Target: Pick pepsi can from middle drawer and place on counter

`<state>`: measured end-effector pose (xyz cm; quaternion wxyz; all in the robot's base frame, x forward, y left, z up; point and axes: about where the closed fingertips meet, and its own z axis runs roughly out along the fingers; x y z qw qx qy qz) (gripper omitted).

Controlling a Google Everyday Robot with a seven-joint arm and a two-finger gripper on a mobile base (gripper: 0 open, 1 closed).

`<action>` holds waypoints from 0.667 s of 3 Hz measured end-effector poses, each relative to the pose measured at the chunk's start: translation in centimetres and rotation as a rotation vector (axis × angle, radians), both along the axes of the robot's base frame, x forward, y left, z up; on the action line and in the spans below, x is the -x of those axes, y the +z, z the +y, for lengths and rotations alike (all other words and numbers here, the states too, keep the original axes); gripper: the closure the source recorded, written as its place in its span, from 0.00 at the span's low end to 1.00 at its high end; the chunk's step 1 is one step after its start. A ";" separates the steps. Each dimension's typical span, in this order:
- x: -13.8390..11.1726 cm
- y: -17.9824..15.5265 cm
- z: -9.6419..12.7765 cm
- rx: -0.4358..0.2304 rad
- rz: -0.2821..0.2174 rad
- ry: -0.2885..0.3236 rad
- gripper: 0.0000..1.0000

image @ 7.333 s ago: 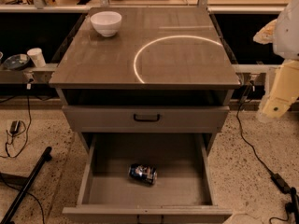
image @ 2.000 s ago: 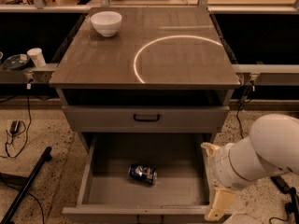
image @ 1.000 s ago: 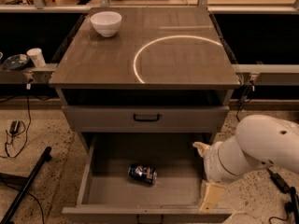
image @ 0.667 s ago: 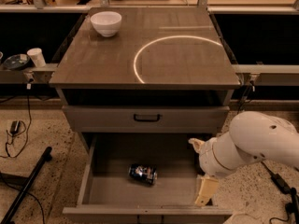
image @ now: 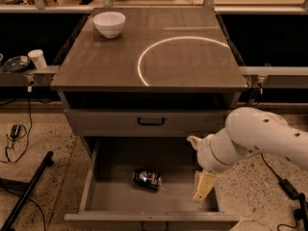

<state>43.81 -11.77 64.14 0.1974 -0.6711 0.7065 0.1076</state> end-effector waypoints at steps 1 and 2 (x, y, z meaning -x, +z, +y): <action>-0.4 -0.6 0.1 -0.076 0.020 -0.015 0.00; -0.9 -1.3 0.5 -0.146 0.041 -0.020 0.00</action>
Offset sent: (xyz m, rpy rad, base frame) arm 0.0155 0.0067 -0.0199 0.2304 0.0647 -0.0320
